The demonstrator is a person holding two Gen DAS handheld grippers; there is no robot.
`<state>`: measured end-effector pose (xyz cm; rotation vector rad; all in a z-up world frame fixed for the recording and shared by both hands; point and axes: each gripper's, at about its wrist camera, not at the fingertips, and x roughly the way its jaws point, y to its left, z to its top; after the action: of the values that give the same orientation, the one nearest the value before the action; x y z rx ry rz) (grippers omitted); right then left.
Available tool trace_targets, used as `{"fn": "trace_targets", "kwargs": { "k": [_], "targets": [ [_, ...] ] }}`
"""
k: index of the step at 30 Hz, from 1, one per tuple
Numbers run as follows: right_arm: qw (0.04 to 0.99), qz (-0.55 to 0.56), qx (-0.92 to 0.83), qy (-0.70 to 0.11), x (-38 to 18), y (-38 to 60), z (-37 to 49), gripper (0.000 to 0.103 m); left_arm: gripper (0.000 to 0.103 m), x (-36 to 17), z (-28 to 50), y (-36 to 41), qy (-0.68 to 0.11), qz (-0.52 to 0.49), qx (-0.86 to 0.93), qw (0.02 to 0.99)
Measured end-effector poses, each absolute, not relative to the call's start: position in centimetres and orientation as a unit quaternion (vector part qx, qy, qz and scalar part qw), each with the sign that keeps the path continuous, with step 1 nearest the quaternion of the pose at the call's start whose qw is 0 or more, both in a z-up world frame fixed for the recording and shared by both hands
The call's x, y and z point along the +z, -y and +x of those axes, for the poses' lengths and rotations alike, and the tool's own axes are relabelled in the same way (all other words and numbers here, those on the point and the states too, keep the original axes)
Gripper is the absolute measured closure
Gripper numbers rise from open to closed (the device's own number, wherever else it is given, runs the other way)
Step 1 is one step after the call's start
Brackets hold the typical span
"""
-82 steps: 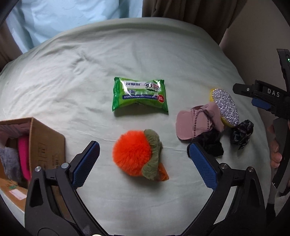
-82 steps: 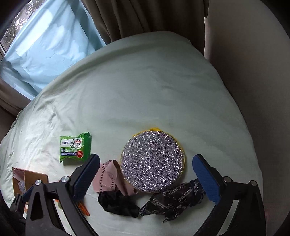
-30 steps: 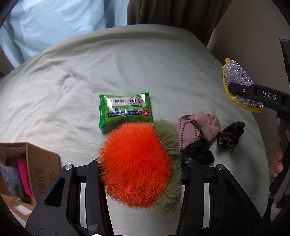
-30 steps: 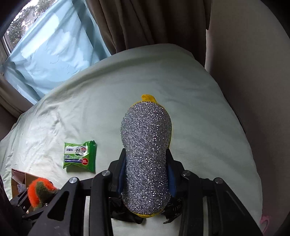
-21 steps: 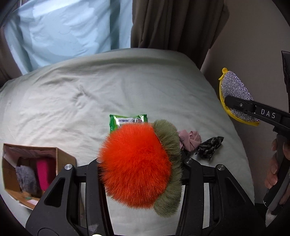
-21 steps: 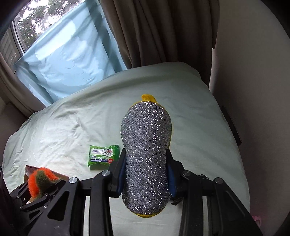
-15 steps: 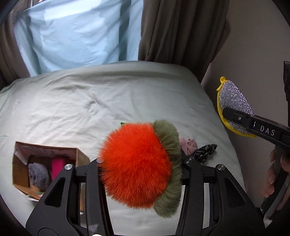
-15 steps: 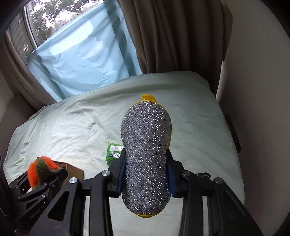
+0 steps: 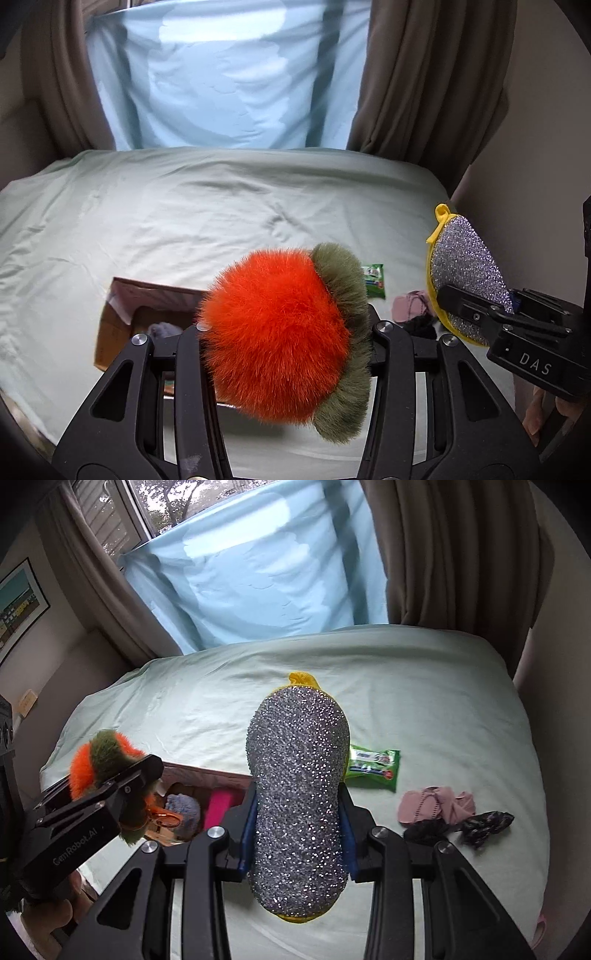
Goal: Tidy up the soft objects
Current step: 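Carry pompom and glitter sponge over the box with both tools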
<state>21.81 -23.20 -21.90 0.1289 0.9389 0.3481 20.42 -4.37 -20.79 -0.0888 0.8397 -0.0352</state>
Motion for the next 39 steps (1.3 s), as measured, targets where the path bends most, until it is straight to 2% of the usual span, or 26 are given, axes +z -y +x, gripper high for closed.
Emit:
{"fn": "trace_targets", "kwargs": {
  "k": [10,20,27,39],
  "targets": [
    [0.848,0.073,0.191,-0.488,-24.8,11.4,21.8,0.068,0.062,-23.4,20.5,-7.8,-0.444,-0.035,0.002,0.895],
    [0.821,0.121,0.134,-0.541,-32.0,4.1,23.3,0.068,0.062,-32.0,22.8,-16.3,-0.505,0.002,-0.028,0.863],
    [0.795,0.165,0.086,-0.578,-38.0,3.1,23.8,0.068,0.062,-38.2,25.4,-17.2,-0.550,0.025,-0.066,0.832],
    [0.777,0.193,0.062,-0.596,-41.5,4.0,26.1,0.063,0.062,-41.4,28.8,-13.7,-0.567,0.067,-0.101,0.815]
  ]
}}
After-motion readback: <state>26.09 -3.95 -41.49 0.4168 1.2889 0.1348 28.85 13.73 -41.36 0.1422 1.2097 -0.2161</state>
